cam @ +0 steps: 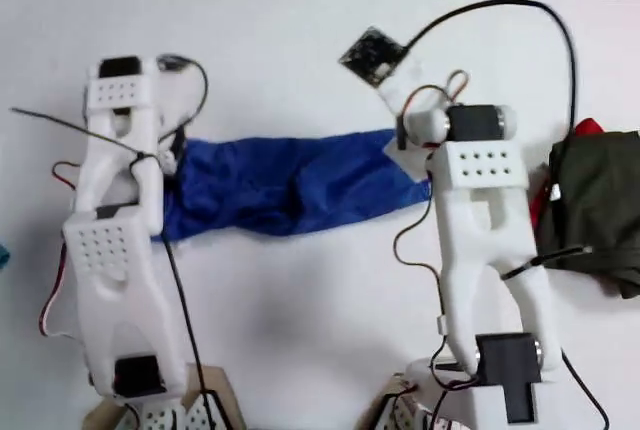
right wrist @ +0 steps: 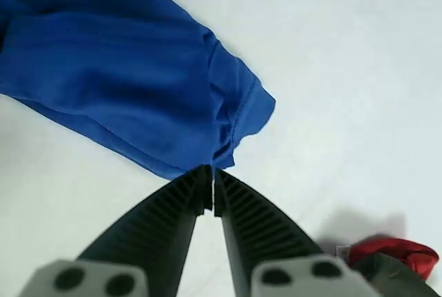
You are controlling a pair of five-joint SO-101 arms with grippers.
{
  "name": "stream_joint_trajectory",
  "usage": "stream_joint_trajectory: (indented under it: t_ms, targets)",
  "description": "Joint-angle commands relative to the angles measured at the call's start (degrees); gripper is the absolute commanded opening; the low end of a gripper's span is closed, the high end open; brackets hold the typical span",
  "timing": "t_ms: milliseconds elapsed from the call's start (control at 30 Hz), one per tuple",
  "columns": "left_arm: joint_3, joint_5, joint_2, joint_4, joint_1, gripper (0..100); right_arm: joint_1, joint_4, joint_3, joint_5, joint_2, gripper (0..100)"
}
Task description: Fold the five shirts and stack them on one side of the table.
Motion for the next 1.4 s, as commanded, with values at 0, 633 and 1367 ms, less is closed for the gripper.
stream_joint_trajectory:
  t_ms: [0, 633, 1367]
  targets:
    - [2.33, -0.7, -9.14, 0.79, -0.26, 2, 4.09, -0.4, -0.44, -0.26, -2.95, 2.2]
    - [-10.15, -0.97, -13.27, -2.9, 33.05, 2, 23.6, -0.4, 13.36, 0.26, -22.73, 2.2]
    - [-36.18, -4.22, 8.79, -7.91, 46.77, 2, 42.42, -0.13, 53.54, 9.14, -65.89, 2.2]
